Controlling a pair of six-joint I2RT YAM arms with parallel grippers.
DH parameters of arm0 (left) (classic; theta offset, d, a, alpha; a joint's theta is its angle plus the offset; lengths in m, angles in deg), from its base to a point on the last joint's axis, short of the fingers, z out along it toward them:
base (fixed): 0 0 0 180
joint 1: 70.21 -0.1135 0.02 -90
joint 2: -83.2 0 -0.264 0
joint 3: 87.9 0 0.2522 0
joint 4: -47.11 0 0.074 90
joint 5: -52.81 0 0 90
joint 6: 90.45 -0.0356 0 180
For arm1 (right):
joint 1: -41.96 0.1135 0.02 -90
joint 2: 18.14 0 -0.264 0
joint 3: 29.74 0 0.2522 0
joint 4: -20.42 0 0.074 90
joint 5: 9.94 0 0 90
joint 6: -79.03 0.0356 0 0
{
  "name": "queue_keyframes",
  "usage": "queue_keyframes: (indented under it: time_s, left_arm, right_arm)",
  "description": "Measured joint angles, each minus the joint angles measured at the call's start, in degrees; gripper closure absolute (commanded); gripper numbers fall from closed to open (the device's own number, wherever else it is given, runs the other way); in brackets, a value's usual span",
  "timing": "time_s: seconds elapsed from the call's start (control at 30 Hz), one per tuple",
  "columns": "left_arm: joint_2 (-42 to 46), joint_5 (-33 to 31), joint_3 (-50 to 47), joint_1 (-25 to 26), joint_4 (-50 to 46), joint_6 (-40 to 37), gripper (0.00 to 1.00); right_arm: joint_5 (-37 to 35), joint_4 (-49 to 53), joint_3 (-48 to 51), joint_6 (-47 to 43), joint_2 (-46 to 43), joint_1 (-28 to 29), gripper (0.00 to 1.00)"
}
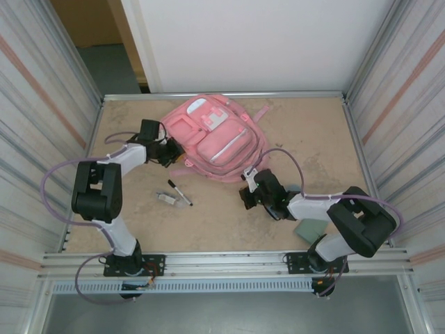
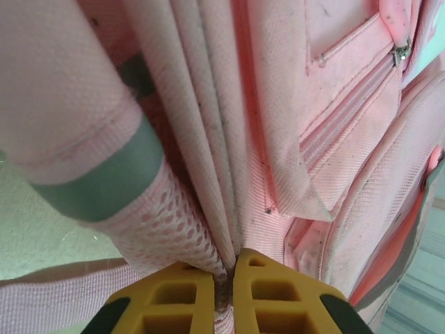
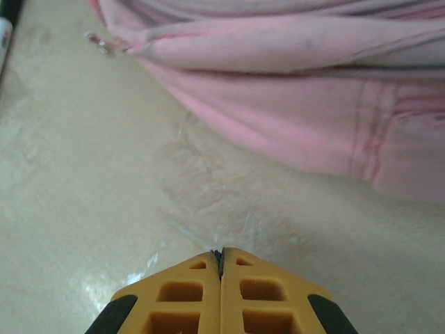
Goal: Pack the student bag
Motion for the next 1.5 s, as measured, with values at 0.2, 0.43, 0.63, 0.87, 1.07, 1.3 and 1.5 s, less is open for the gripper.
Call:
queue_keyframes:
  time_s: [0.2, 0.43, 0.63, 0.87, 1.07, 1.3, 1.5]
  left_arm:
    - [4.39, -0.39, -6.95, 1.97, 3.98, 4.09, 0.52]
    - [13.07, -3.72, -8.24, 2.99, -1.84, 0.48, 0.45]
    - [17.64, -8.28, -4.50, 8.37, -9.09, -9.75, 0.42]
    - [16.15, -11.08, -2.14, 19.56, -9.70, -25.97, 0.30]
    - [13.79, -11.06, -2.43, 20.35, -7.43, -31.30, 0.28]
    - [13.18, -9.22, -3.72, 20.37, -5.38, -35.45, 0.19]
    - [15.52, -4.55, -1.92, 19.63, -2.91, -50.27, 0.10]
  right_arm:
    - [-0.20, 1.33, -3.85, -1.42, 1.73, 4.39, 0.91]
    - [1.90, 2.60, -5.99, -0.76, 2.25, -0.15, 0.62]
    - [8.74, 5.97, -9.90, 13.86, 2.25, -10.08, 0.46]
    - [13.22, 17.31, -21.77, 36.33, 7.41, -11.78, 0.46]
    - [16.04, 21.97, -27.69, 44.15, 15.15, -11.80, 0.58]
    - [19.58, 24.09, -28.02, 47.87, 15.13, -11.96, 0.96]
    - [25.51, 26.60, -32.06, 50.10, 12.50, -12.66, 1.00]
